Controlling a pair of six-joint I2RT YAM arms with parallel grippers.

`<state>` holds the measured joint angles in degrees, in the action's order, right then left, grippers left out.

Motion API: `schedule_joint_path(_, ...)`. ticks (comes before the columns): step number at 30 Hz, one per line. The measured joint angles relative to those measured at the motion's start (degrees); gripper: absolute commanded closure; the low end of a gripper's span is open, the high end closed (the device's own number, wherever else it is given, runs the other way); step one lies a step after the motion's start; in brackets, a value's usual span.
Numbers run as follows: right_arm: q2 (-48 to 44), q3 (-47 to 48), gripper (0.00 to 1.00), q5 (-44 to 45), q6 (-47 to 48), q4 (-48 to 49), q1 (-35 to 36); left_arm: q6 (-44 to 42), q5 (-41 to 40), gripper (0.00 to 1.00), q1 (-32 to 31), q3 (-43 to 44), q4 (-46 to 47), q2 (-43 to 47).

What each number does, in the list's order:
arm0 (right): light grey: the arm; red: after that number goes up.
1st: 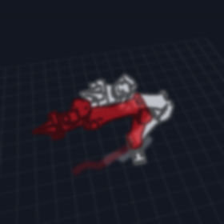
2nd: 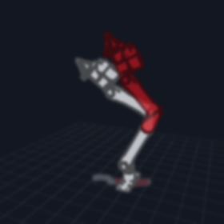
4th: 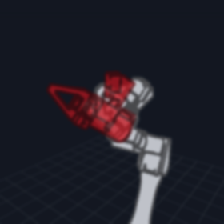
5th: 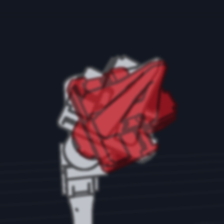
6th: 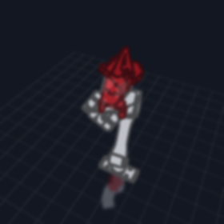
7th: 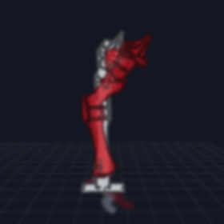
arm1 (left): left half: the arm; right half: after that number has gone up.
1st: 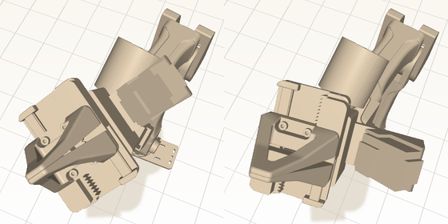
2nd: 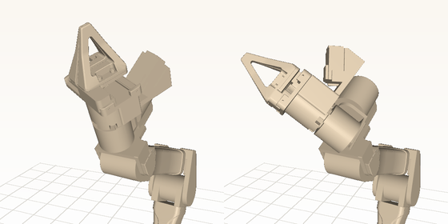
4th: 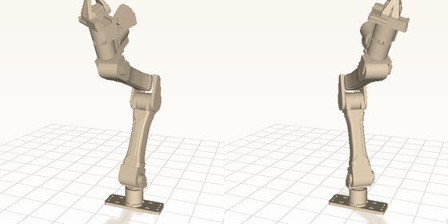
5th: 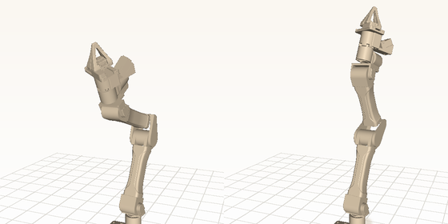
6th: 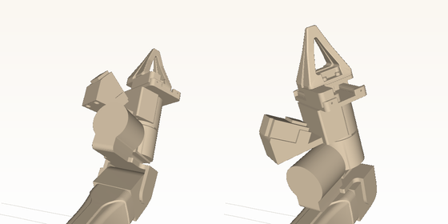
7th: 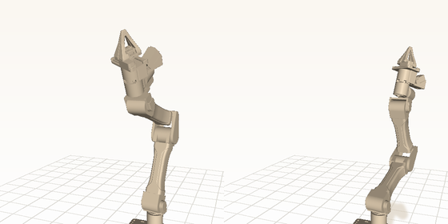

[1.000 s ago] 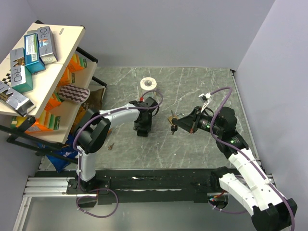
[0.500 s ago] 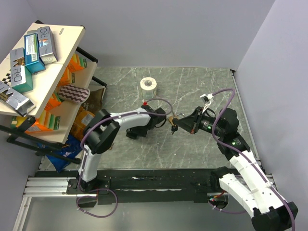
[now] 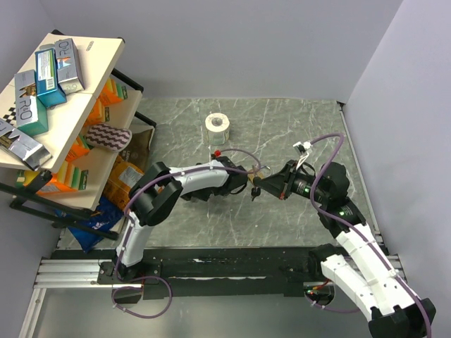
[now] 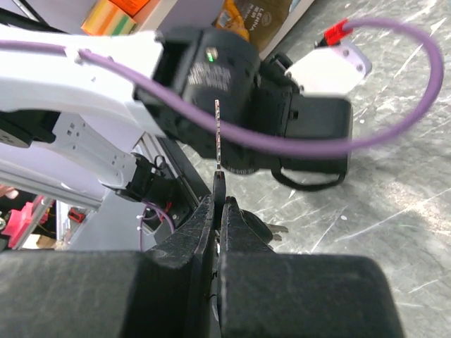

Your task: Unlock with the key

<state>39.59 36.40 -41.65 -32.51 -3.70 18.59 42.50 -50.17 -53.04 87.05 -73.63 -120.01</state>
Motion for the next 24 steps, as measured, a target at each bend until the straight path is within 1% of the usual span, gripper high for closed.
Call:
schedule_joint_path(4,-0.72,0.0,1.0,0.09,0.79,-1.22,0.0,0.35,4.15,0.99,1.62,5.35,-0.94,-0.07)
schedule_joint_path(7,-0.85,-0.09,1.0,-0.04,0.87,-1.31,0.0,0.39,7.41,0.99,3.19,12.22,-1.36,-0.07)
schedule_joint_path(11,0.15,-1.01,1.0,-1.31,0.28,0.94,0.02,0.46,13.05,0.99,5.92,22.88,-1.16,-0.04)
schedule_joint_path(14,2.01,-1.57,1.0,-1.53,-0.39,2.4,0.52,0.46,16.63,0.99,7.76,27.65,-1.2,0.35)
schedule_joint_path(17,4.85,-3.15,1.0,-1.66,-1.7,5.9,2.99,0.7,19.56,0.99,9.38,30.16,-1.38,0.59)
schedule_joint_path(20,9.22,-3.87,1.0,-2.27,-3.1,8.68,5.73,0.79,22.08,0.99,10.12,30.73,-1.55,0.92)
schedule_joint_path(24,18.38,-3.74,1.0,-3.08,-5.35,14.84,9.42,0.85,25.16,0.99,10.21,30.47,-1.81,1.16)
